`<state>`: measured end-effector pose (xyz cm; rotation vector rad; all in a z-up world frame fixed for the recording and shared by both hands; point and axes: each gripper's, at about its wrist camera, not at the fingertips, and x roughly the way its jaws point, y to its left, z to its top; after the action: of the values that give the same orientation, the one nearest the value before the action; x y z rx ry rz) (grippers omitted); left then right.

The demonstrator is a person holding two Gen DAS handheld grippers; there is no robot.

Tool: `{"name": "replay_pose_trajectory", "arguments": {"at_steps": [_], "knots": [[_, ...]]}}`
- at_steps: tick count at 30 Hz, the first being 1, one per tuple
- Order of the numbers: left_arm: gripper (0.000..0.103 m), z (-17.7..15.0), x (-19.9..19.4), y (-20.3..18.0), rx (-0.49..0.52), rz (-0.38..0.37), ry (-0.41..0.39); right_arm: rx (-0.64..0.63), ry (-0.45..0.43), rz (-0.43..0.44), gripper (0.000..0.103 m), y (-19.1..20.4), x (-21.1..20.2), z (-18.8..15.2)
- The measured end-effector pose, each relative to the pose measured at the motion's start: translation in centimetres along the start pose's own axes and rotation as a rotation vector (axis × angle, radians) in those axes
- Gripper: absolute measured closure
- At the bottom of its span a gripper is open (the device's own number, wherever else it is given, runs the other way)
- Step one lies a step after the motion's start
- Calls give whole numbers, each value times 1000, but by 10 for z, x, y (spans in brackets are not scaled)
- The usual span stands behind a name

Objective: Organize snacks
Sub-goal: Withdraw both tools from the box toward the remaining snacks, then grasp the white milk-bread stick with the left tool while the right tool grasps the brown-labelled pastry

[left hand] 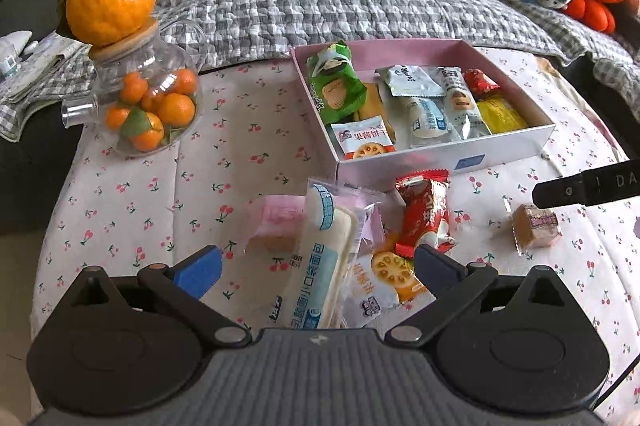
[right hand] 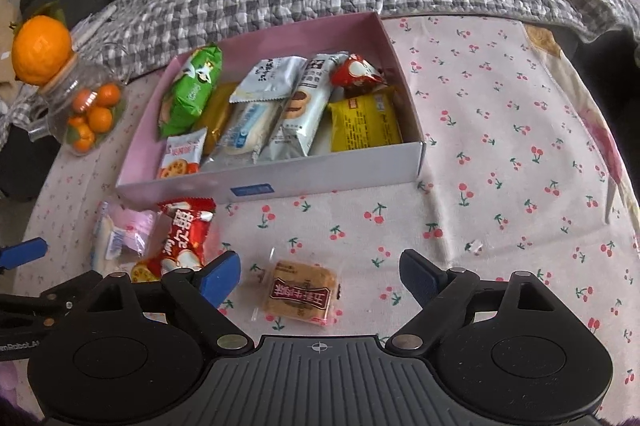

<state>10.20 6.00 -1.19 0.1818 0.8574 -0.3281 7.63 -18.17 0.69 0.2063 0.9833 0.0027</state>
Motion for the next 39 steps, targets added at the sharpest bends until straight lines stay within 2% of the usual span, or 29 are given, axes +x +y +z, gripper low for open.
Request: {"name": "replay_pose_trajectory", "arguments": {"at_steps": [7,11,22,24,28,33,35,39], "knots": [[2,-11,7,1,19,-74,-72,65,56,6,14,-3,13,-9],[10,-14,15,0,17,-105,-60,85,81,3,14,-1,21,-13],[32,-17,20,-2,61,-102,-28,33,86,-29,10,15,29,-17],[38,-16,21,-1,59,-100,-24,23,84,-36,10,17,30,-18],[43,-15,21,2,33,-107,-17,4,82,-44,10,21,32,-18],[58,-14,21,3,22,-90,-10,0,83,-46,10,21,32,-18],[64,-14,21,5,12,-85,-6,-7,90,-48,11,22,32,-18],[69,-12,21,6,1,-77,3,-24,94,-60,18,26,31,-20]]}}
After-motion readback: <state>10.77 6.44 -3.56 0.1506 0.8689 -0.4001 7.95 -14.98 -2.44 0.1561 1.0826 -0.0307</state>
